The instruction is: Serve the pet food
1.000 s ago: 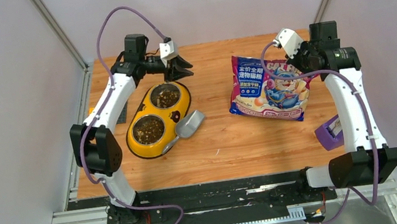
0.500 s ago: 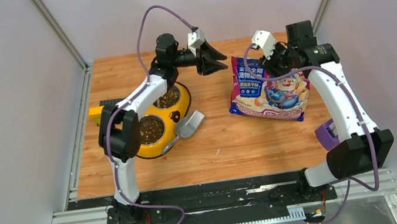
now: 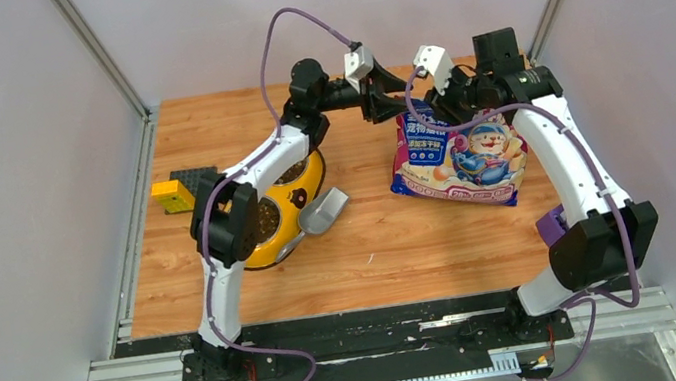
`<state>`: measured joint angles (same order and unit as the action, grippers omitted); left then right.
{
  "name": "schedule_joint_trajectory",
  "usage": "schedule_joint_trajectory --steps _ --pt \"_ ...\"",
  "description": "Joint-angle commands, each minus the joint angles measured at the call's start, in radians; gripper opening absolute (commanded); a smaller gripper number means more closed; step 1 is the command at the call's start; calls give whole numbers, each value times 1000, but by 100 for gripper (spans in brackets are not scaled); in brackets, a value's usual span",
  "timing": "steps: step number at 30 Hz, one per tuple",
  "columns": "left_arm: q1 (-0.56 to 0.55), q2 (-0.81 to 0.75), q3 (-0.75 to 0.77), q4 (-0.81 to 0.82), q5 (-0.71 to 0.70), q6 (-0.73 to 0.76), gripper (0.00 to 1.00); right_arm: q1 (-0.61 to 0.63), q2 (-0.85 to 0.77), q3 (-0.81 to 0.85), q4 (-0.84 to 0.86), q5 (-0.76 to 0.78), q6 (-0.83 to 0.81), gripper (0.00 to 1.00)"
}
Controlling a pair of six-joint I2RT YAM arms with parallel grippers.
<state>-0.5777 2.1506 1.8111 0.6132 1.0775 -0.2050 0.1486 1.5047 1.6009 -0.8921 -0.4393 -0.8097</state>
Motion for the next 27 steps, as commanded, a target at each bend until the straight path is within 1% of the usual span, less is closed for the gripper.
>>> schedule_joint_trajectory --steps 1,2,3,5,6,7,8,9,10,11,12,13,14,17,21,22,24,26,27 --pt "-27 44 52 65 -14 -22 57 21 10 49 41 -69 12 31" --pt "-29 49 51 52 -13 -12 55 22 12 51 40 -81 10 26" --pt "-33 50 48 40 -7 -2 53 23 12 53 39 -88 9 24" --pt "-34 43 42 -30 -12 52 49 24 15 58 40 -90 8 22" --pt "-33 32 40 -99 -18 111 47 25 15 59 40 -88 6 21" --pt "-34 24 36 -132 -32 174 45 25 14 58 39 -85 5 20" --pt "-33 9 35 -194 -41 204 38 26 15 57 38 -81 3 19" --pt "-33 2 36 -221 -53 262 34 27 16 58 38 -79 1 19" --pt "-32 -10 38 -272 -58 284 25 28 18 59 37 -75 1 17" --pt "-32 -16 41 -289 -65 315 20 28 19 58 37 -72 1 15" --pt "-29 -26 40 -303 -67 322 10 30 21 61 36 -70 1 8" --pt "-26 -31 37 -302 -62 326 2 31 24 62 36 -71 3 4" --pt "-19 -45 33 -290 -53 325 0 33 25 67 37 -78 7 2" --pt "4 -81 -6 -255 10 304 0 40 25 75 36 -88 18 0" --pt "57 -149 -58 -242 59 286 0 69 25 88 39 -93 28 2" --pt "74 -181 -70 -245 65 289 0 82 25 92 41 -90 30 3" --pt "94 -228 -106 -259 74 305 0 111 29 99 41 -80 32 9" --pt "107 -269 -129 -309 76 344 0 142 39 110 42 -75 35 16" --pt "108 -288 -134 -360 75 383 0 158 47 116 44 -73 39 20"
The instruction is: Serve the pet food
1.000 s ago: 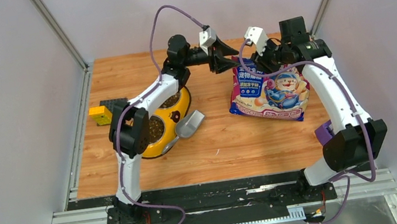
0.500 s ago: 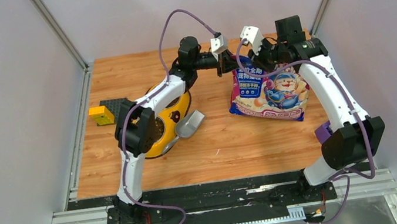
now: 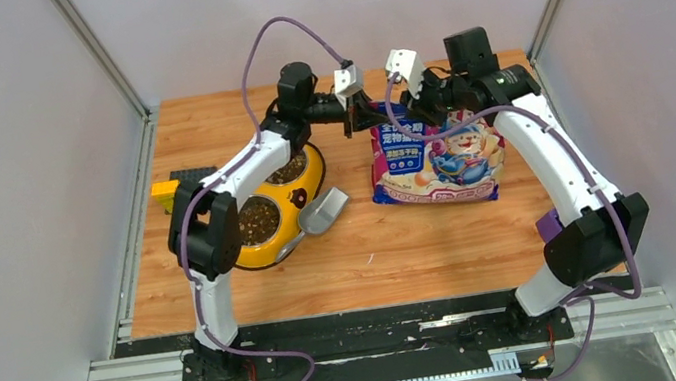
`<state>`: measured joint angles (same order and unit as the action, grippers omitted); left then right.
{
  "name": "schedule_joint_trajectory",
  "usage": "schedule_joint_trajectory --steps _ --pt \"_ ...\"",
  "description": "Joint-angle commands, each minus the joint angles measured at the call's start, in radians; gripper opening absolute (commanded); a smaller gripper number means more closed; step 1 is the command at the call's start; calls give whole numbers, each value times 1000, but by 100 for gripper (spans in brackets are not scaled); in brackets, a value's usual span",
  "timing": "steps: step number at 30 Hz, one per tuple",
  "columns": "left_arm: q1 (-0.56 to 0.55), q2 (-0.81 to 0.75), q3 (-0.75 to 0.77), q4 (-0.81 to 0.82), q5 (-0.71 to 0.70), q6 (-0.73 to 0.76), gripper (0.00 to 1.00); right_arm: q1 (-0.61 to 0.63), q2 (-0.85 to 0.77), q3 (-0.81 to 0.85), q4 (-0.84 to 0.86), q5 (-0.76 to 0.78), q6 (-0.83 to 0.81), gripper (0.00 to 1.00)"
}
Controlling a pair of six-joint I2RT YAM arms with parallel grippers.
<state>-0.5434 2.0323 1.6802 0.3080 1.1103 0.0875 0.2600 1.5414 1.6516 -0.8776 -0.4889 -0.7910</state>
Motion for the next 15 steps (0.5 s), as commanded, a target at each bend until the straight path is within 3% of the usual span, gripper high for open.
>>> schedule_joint_trajectory --steps 1,3,5,7,9,15 --pt "76 -177 -3 -82 43 111 0 61 21 73 33 -22 24 23" --pt "77 -193 -3 -147 40 165 0 90 48 92 34 -8 30 27" --pt "77 -205 -15 -155 34 160 14 116 77 121 38 39 46 32" --pt "77 -215 -34 -122 42 137 35 133 102 148 32 51 57 33" --pt "77 -219 -50 -54 48 76 42 137 109 156 31 55 54 32" --pt "77 -196 -39 8 92 16 44 144 103 169 31 40 45 21"
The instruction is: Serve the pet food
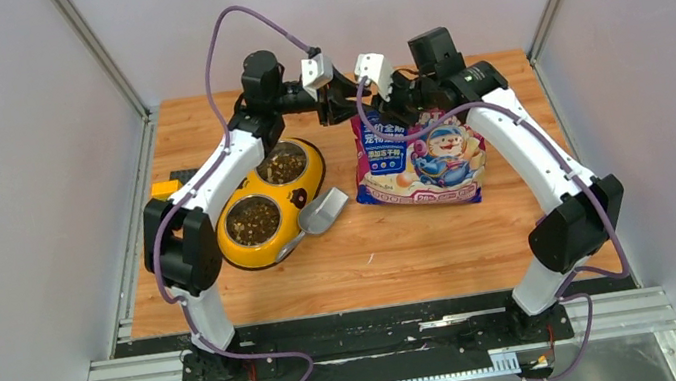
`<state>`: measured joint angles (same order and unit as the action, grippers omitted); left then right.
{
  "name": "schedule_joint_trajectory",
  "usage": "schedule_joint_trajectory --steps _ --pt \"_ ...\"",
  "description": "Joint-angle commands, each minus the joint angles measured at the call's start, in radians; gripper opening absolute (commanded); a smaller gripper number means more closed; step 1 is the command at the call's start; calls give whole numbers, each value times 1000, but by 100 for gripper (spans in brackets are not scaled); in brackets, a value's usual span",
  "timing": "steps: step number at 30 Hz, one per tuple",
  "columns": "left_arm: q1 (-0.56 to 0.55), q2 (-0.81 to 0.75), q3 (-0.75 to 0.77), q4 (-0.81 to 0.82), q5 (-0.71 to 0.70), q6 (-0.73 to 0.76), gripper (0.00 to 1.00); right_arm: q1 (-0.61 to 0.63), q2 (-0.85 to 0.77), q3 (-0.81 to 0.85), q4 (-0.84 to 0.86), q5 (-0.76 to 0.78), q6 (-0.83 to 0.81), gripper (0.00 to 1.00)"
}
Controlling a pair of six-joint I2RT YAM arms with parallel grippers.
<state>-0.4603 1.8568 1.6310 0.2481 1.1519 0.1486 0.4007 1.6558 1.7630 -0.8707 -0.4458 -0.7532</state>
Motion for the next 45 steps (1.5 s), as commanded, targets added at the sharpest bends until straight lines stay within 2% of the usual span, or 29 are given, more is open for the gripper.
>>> schedule_joint_trajectory --steps 1,9,14,16,21,22,28,35,45 --pt "-6 -11 14 53 56 -43 44 4 -12 59 24 1 8 18" --pt "-6 12 47 -158 60 110 48 5 1 69 20 9 3 16" --pt "-6 25 64 -226 43 153 44 5 15 85 9 7 1 4" --pt "-6 31 73 -232 38 159 37 4 14 84 9 6 2 0" --pt "-6 43 95 -232 -2 174 2 4 -7 61 8 9 -11 0" --pt "-5 45 98 -231 -6 176 0 5 -11 56 7 16 -14 0" --pt "25 32 110 -269 -40 170 0 -7 -66 -1 -54 138 -61 0" --pt "93 -14 -19 -48 -19 41 0 -63 -150 -102 -124 292 -66 0" --pt "140 -28 -83 -1 11 14 0 -126 -268 -189 -208 487 -91 0"
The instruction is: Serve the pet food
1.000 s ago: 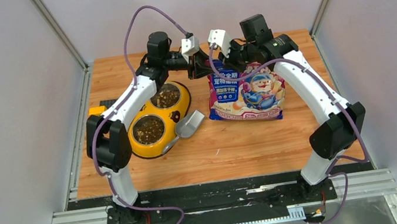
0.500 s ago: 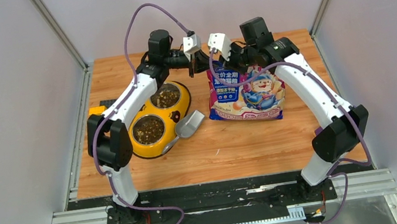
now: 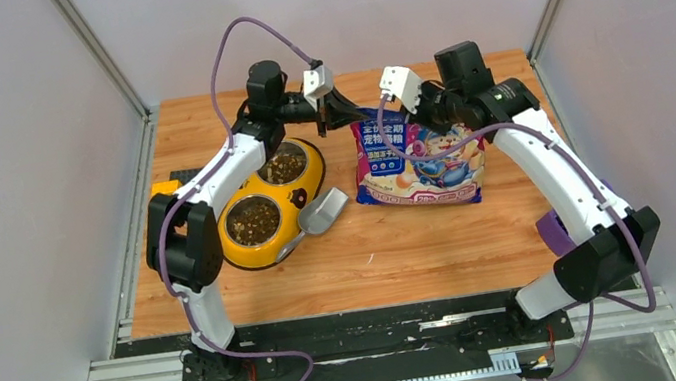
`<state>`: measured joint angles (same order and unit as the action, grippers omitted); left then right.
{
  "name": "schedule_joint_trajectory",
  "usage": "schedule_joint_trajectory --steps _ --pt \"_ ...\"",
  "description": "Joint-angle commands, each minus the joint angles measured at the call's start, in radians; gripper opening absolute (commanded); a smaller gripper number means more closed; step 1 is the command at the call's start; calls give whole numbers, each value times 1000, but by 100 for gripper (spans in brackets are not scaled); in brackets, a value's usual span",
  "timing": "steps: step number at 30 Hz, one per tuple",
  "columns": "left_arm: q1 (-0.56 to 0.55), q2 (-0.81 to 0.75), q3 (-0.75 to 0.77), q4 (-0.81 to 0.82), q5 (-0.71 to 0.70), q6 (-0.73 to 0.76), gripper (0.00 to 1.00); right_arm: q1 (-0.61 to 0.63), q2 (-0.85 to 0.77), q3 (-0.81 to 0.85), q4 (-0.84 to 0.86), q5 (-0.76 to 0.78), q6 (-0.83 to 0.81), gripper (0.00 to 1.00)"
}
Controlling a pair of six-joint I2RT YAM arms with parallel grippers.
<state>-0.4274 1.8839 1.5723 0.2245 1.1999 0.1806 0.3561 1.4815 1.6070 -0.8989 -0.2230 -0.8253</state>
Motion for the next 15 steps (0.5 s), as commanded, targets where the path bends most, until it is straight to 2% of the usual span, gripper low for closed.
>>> schedule_joint_trajectory --steps 1,15 --pt "108 -55 -30 27 -37 -19 0 -94 -104 -42 -181 276 -21 0" --pt "145 -64 -56 47 -37 -33 0 -324 -278 -232 -93 312 -92 0"
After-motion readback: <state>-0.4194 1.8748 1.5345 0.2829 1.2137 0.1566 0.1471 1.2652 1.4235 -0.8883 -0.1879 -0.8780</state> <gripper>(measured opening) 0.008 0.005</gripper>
